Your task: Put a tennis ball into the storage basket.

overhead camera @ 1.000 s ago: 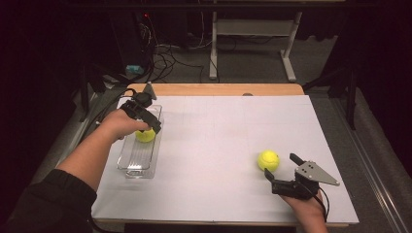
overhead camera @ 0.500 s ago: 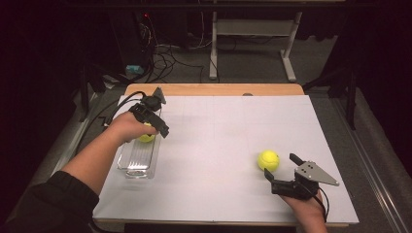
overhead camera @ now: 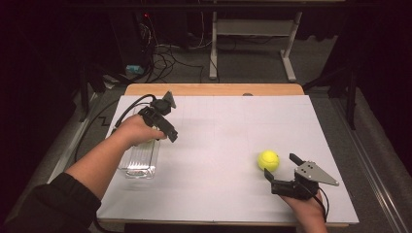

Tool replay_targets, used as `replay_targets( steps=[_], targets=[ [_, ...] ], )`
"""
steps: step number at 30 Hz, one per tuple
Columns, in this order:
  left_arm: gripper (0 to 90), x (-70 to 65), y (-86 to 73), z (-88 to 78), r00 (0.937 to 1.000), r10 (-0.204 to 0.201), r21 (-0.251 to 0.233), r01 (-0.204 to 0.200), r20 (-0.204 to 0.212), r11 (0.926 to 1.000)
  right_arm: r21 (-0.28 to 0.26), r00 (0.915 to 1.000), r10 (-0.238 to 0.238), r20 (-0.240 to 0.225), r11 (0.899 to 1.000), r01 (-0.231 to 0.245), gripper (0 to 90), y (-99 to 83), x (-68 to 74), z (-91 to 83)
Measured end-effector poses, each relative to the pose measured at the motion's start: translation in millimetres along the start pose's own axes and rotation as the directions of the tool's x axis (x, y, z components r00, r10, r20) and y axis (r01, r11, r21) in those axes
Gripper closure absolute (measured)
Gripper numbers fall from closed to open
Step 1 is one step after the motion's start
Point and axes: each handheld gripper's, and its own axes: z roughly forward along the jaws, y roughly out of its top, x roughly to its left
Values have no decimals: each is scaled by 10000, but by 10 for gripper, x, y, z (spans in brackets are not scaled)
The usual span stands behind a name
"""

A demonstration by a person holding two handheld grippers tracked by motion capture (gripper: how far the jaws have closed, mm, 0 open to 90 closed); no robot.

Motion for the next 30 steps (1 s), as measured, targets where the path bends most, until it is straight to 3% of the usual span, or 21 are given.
replay_targets(
  steps=[14, 30],
  targets=[
    [8, -378, 40, 42, 9952, 939, 21, -940, 285, 9956, 6, 10000, -35, -6, 10000, 35, 0, -2, 6, 5],
    [6, -826, 47, 117, 9810, 1837, -383, -1816, 628, 9826, 14, 10000, -74, -19, 10000, 74, 0, -3, 7, 8]
  ],
)
